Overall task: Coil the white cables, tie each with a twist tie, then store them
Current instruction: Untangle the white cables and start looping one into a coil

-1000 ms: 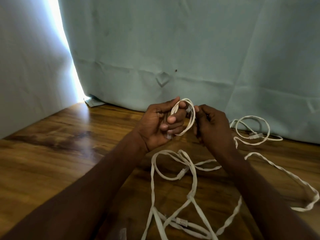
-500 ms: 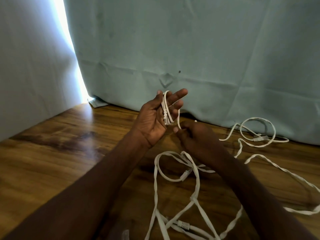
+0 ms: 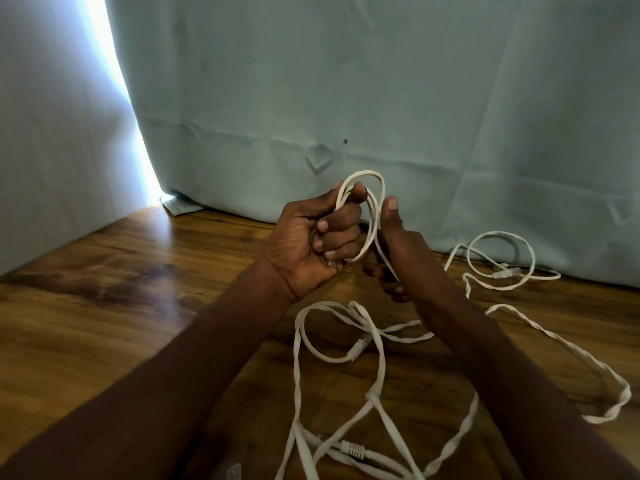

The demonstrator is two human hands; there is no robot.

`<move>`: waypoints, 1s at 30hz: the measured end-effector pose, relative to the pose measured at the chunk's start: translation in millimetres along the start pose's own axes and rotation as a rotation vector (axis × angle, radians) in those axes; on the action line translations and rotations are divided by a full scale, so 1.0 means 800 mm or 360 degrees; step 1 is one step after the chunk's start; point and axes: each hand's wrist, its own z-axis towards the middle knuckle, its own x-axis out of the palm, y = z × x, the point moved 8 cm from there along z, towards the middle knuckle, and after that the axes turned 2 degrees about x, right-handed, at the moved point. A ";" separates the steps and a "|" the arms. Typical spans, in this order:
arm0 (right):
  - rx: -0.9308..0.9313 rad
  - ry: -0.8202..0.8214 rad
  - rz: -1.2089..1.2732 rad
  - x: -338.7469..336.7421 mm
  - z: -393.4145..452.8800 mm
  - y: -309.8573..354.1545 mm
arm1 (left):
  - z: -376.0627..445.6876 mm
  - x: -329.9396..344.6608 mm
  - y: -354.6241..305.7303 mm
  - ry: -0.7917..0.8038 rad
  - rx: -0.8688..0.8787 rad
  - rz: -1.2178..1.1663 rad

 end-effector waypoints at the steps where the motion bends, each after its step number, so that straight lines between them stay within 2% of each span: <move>1: -0.0018 -0.0013 -0.0024 0.000 0.001 0.001 | 0.000 0.001 0.002 0.0019 -0.0011 0.0016; 5: -0.0101 -0.0065 -0.0019 -0.001 0.003 0.000 | -0.004 0.000 0.007 0.0020 -0.0067 0.0115; 8: 0.0004 -0.0022 0.0024 -0.002 0.005 -0.006 | -0.006 -0.003 0.009 0.0027 -0.0134 0.0193; 12: 0.0046 -0.0031 -0.0147 -0.007 0.008 -0.009 | -0.006 0.000 0.014 0.0067 -0.0227 0.0281; 17: 0.0030 0.0053 -0.0125 -0.007 0.006 -0.004 | -0.002 0.004 0.008 -0.0070 -0.0156 0.0387; 20: -0.0137 0.0010 -0.0267 -0.006 0.006 -0.002 | 0.000 -0.003 0.004 -0.0214 -0.0086 0.0332; 23: -0.0216 -0.0086 -0.0468 -0.008 0.010 -0.011 | 0.000 -0.012 -0.010 -0.0227 0.0005 0.0083; 24: -0.0205 -0.0086 -0.0445 -0.007 0.011 -0.013 | 0.000 -0.016 -0.016 -0.0225 0.0026 0.0012; 28: -0.0073 -0.0030 0.0151 -0.007 0.007 -0.010 | -0.003 -0.020 -0.009 -0.0254 -0.0017 0.0079; 30: -0.0083 -0.0044 0.0136 -0.004 0.007 -0.007 | -0.003 -0.015 0.000 -0.0245 -0.0035 0.0075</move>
